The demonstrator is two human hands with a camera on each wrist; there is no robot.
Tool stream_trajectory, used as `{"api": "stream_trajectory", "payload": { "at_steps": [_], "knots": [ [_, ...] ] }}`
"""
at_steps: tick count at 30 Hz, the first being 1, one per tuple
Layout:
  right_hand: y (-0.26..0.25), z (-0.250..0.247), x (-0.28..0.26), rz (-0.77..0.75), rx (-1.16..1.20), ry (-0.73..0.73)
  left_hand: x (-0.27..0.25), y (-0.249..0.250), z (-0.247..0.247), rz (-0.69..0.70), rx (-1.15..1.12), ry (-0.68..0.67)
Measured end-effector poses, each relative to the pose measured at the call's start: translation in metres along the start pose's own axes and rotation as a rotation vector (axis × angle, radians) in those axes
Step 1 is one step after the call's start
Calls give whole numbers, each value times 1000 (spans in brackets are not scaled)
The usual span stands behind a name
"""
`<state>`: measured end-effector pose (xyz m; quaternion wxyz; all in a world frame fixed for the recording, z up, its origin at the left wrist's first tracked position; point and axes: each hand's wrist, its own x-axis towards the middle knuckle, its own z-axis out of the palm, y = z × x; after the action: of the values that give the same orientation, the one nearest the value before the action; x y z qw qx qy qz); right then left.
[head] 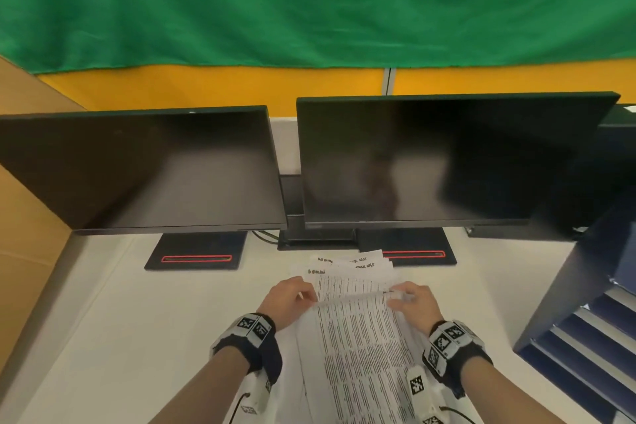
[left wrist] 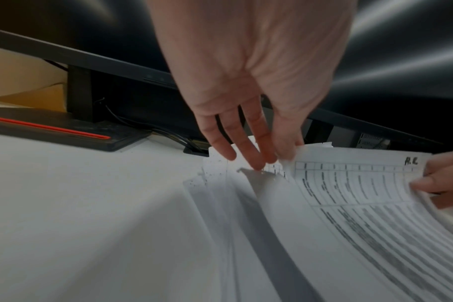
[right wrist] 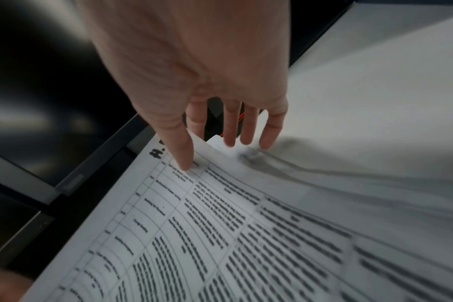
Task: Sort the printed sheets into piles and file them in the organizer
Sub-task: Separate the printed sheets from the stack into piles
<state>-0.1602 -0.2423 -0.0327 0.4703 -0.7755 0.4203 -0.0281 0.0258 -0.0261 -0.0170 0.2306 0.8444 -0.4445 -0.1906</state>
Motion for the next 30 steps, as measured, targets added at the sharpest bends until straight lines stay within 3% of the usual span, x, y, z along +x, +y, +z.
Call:
{"api": "stream_trajectory", "payload": {
  "at_steps": [4,7,15,20,26,30],
  "knots": [
    [2,4,-8,-34,81,-22,7,0,-1,-48,-23,0],
    [9,8,-15,-31,52,-21,23,3,0,-46,142,72],
    [12,6,-19,-60,69,-38,40,11,-4,18,482,31],
    [16,3,-12,-28,98,-34,27,4,-7,14,477,96],
    [12,4,-10,-56,99,-56,13,-10,-12,9,530,24],
    [6,6,-11,-93,93,-40,2,-16,-6,104,460,212]
  ]
}}
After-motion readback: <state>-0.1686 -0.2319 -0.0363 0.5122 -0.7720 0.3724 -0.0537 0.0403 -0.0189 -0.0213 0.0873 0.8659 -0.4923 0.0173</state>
